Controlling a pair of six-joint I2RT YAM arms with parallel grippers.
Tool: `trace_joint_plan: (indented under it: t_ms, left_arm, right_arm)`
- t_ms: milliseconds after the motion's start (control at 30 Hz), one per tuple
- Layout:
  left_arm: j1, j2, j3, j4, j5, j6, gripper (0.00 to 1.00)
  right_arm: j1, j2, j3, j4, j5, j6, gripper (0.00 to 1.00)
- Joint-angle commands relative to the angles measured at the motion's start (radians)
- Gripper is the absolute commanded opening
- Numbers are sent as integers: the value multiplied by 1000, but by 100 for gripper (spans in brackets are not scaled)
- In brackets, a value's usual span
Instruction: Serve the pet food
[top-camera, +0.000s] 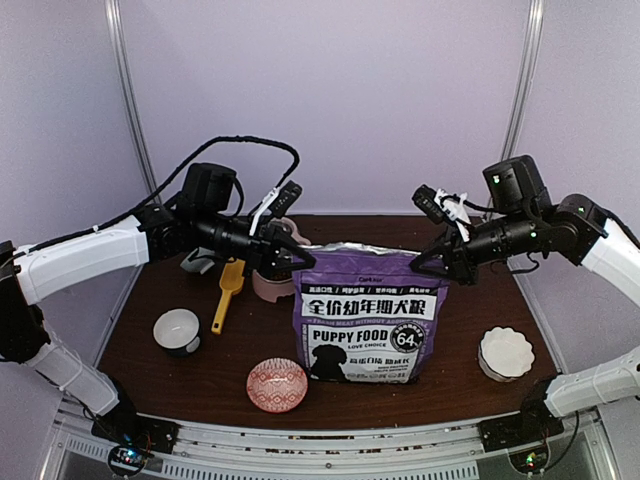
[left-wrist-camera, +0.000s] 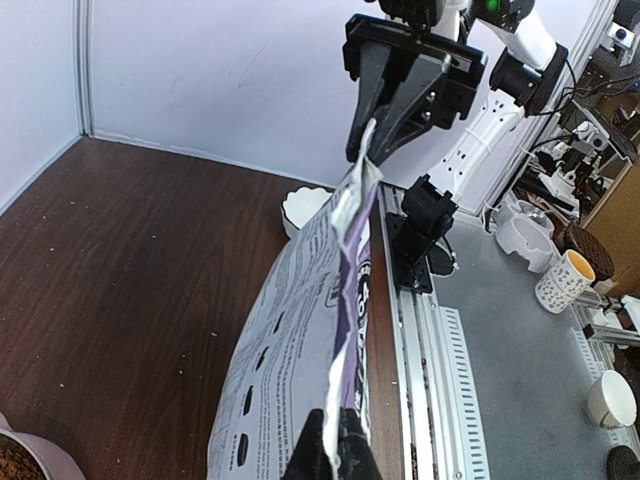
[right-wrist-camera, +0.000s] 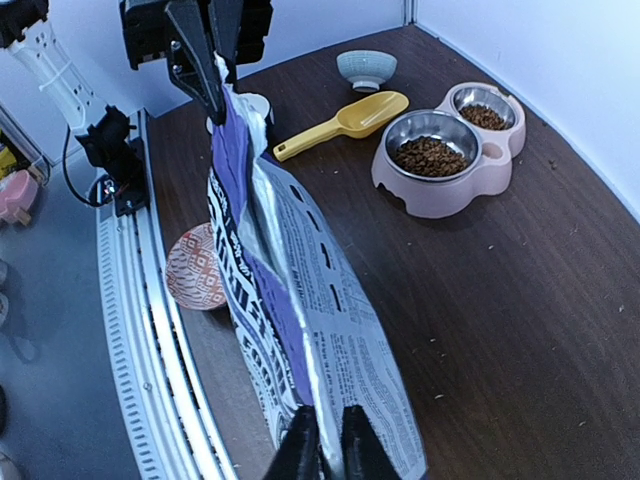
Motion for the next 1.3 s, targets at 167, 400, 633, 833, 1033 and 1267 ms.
trace_joint_plan:
  t_ms: [167, 400, 633, 833, 1033, 1267]
  left_arm:
    - [7, 11, 24, 8, 3, 0, 0]
    - [7, 11, 24, 10, 6, 0, 0]
    - [8, 8, 22, 10, 7, 0, 0]
    - [8, 8, 24, 11, 12, -2, 0]
    - [8, 9, 24, 11, 11, -2, 0]
    - [6, 8, 24, 12, 15, -3, 0]
  right_arm:
    - [18, 16, 52, -19, -27, -13, 0]
    - [41, 67, 100, -25, -35, -23, 20]
    - [48, 91, 125, -48, -21, -40, 0]
    - [54, 108, 131, -40, -36, -33, 11]
    - [65, 145, 157, -31, -39, -41, 20]
    - [74, 167, 178, -28, -45, -50, 0]
